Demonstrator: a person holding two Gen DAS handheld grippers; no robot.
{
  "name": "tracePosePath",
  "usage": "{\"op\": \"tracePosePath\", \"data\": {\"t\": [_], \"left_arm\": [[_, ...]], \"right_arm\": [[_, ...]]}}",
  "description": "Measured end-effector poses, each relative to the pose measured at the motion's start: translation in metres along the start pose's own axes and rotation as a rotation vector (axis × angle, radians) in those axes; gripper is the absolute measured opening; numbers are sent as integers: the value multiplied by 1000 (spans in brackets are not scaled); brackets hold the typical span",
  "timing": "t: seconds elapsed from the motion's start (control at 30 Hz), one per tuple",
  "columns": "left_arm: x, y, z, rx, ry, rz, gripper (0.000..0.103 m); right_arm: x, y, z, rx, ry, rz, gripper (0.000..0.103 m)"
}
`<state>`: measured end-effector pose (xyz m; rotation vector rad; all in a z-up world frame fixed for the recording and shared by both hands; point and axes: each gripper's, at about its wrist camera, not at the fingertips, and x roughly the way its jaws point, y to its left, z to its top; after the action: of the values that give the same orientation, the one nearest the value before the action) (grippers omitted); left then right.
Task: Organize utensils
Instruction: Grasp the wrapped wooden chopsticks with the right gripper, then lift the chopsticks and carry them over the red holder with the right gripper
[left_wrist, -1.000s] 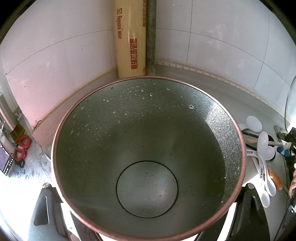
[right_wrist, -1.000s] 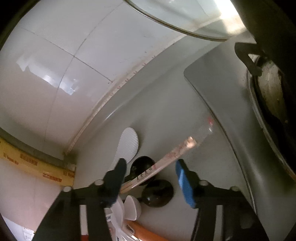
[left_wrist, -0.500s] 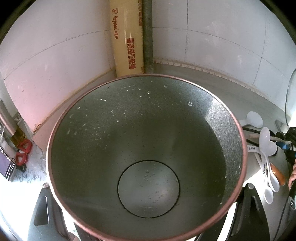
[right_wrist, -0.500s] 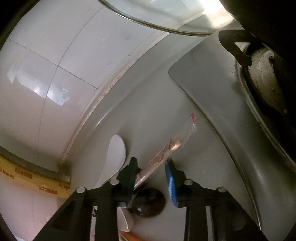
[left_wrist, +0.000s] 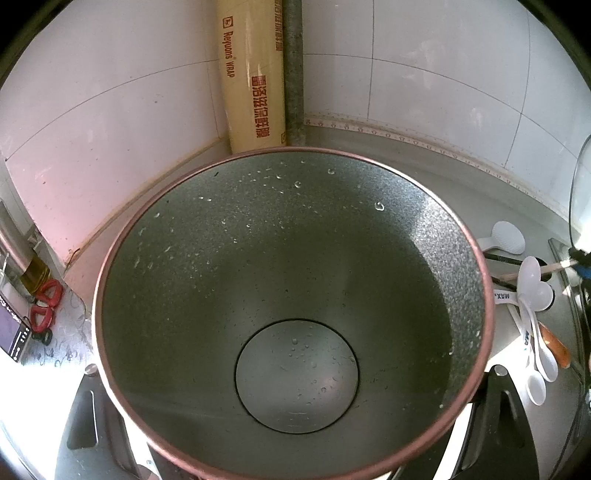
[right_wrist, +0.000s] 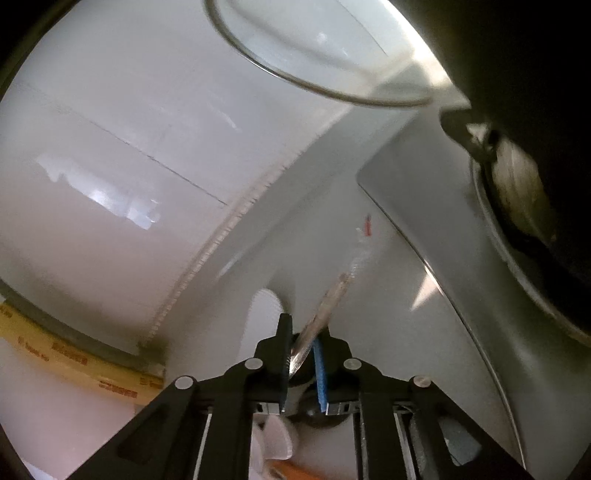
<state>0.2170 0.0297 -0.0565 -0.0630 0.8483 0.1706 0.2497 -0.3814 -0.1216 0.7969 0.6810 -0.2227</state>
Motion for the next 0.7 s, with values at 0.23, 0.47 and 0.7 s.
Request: {"op": "tracePosePath", "data": {"t": [0.23,0.47,0.7], "left_arm": [[0,-1,0,2,-1,-2,90],[1,2,1,8,1,-15,89],[2,6,2,8,-1,-28,89]], "right_arm": [[-21,24,0,-87,-54,38,8],[-41,52,-3,-199,-107,66,6],[-71,84,-3,-330,-166,97,6]]}}
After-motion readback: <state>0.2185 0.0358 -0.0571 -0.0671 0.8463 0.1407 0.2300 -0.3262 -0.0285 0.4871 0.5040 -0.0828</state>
